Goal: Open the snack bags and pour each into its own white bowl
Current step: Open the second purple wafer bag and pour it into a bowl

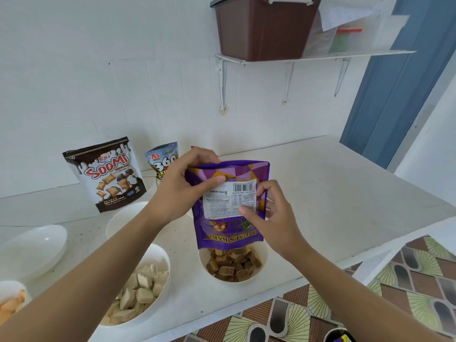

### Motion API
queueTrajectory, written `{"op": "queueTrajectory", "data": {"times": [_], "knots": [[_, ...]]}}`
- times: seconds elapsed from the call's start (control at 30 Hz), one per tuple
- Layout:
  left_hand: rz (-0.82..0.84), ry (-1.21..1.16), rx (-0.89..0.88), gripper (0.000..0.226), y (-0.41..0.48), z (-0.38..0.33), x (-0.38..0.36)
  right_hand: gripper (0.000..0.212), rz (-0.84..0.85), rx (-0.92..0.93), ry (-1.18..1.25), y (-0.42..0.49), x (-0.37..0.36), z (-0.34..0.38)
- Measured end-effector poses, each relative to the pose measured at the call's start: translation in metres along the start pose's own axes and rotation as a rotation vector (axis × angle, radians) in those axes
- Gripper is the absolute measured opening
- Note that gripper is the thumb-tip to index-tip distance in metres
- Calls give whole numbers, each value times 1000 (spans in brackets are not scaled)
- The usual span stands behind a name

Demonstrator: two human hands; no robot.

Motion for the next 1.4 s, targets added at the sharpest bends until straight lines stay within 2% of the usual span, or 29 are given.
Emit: {"op": "queueTrajectory", "data": {"times": [0.13,0.23,0.3,0.37,0.43,0.53,0.73,0.87,0.97,1.1,1.2,1.3,1.4], "knots": [[-66,23,1,15,-11,12,3,27,33,-31,-10,-6,-6,-7],[-126,22,-31,19,-8,5,9,31,14,12,1,0,-4,3],[-109,-27,-65,18,-5,-4,11,29,-2,37,33,5,-2,11],[-46,-133,-76,26,-4,-10,10,29,-18,40,75,8,1,14],[19,-248,3,40,-8,-6,7,31,-35,27,84,8,2,10],[40,-224,100,50,-20,12,5,34,-20,-3,65,4,0,1],[9,-134,11,34,-20,10,6,33,-103,24,-17,9,4,7],[67,-201,-52,23,-15,-3,5,35,-91,45,29,14,7,11],[-13,-206,-21,30,-18,0,8,36,-43,12,31,7,2,1],[-43,-59,2,17,-20,13,12,28,-34,-13,-8,0,-2,-12],[-45,-86,38,16,-18,17,16,25,-36,-1,-21,5,-1,-6],[17,-83,15,21,-12,6,17,24,-41,28,-17,12,3,3],[113,5,-82,25,-8,-4,15,25,-45,50,-9,16,4,8]]}}
Point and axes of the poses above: each hand's wrist, its own y-axis towards the middle knuckle, its own x-axis out of the back of the hand, z = x × y, the point moved 7 cm from there along y, towards the middle knuckle, and after that the axes turned 3 degrees about -y, right-handed, at the moved point
